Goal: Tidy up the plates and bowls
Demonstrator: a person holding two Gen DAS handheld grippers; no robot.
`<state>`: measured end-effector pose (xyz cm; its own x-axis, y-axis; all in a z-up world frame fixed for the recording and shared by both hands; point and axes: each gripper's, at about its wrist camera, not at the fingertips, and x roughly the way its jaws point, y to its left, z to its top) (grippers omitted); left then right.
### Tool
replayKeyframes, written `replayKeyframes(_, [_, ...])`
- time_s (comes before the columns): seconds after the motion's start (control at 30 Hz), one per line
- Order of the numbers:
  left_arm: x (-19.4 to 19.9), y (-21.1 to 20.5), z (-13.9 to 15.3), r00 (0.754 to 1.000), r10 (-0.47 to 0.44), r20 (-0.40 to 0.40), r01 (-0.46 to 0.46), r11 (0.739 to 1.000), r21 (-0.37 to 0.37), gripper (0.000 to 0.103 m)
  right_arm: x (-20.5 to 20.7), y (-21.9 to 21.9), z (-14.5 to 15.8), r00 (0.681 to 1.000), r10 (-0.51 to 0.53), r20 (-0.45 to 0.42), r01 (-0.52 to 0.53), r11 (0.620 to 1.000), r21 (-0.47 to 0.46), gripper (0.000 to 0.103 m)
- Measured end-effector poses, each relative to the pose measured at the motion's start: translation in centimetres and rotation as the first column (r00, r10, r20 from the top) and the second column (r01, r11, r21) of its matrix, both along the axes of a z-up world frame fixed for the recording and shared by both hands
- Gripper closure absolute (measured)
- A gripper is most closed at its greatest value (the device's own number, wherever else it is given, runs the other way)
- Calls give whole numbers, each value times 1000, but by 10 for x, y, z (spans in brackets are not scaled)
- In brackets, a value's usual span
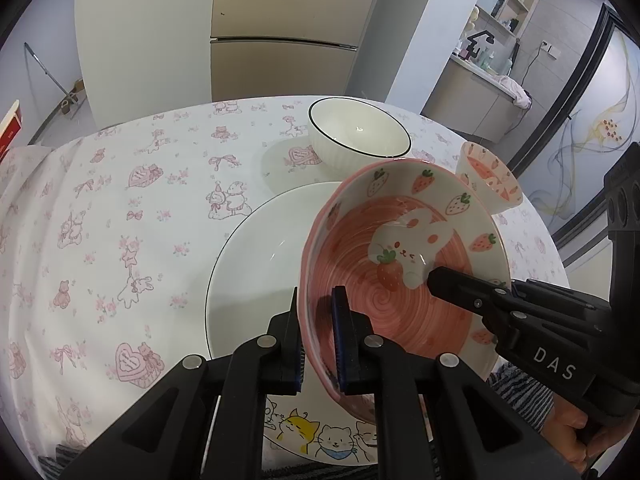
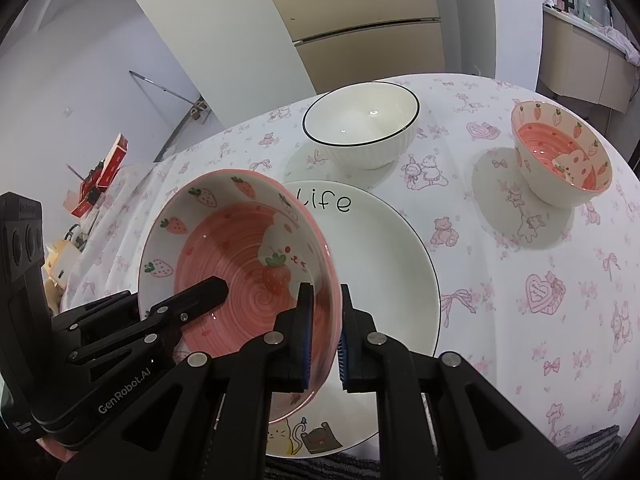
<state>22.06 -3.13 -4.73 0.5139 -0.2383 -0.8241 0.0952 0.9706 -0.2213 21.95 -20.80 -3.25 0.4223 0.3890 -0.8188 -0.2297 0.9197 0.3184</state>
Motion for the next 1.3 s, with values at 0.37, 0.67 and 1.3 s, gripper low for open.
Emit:
replayKeyframes(0.37, [27,-9,80,986,-19,166,16,1000,18,91,24,1,79,987,-40,156,46,998,-37,91])
replayKeyframes(0.67, [69,-6,160,956,27,291,-6,997,-75,91,61,-15,145,955,-125,269,107,991,81,91])
replayKeyframes(1.3, [156,-15,78,984,-26,177,44,994,-100,91,129,-27,69,973,-188,137,176,980,95,91])
